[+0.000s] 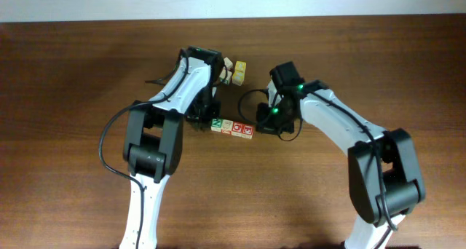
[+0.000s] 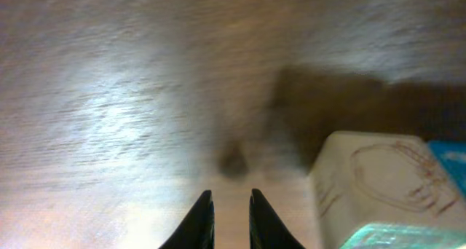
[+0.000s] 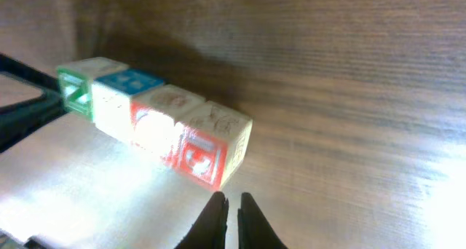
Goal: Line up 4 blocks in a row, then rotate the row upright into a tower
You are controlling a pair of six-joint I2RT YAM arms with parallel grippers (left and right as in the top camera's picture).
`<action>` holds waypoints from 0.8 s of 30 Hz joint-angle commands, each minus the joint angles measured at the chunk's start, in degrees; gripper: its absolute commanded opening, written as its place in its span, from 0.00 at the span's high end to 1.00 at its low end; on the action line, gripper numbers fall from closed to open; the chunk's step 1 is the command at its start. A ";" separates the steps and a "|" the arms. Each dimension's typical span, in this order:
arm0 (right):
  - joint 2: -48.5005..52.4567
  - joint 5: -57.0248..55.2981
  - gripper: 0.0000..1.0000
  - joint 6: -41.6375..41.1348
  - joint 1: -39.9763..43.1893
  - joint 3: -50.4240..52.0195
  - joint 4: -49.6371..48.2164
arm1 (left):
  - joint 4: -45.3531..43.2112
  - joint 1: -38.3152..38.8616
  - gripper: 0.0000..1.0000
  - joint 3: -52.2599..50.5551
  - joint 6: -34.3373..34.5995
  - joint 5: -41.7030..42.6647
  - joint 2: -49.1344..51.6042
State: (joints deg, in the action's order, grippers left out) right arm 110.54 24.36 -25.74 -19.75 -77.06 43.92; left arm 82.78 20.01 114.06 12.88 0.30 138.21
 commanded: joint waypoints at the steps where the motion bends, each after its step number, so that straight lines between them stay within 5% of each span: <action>1: -3.39 0.66 0.91 0.26 1.01 -4.37 3.52 | 2.71 -3.06 0.86 6.49 -4.57 -1.62 -1.55; 6: -3.28 -4.13 0.96 -6.25 1.03 -1.97 5.14 | 3.76 -4.00 1.00 14.62 -23.78 -1.57 -2.16; 16: -3.23 -3.98 0.95 -4.55 -0.17 10.58 -11.72 | -2.01 -4.09 1.00 5.60 -24.17 7.54 -2.16; 24: -3.21 -3.87 0.96 -4.81 -2.08 12.15 -15.58 | -4.11 -4.04 1.00 3.19 -23.67 15.41 -2.16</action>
State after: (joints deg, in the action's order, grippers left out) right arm 108.53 20.84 -30.83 -20.73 -65.39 28.93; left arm 78.74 15.90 117.67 -10.33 11.03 137.25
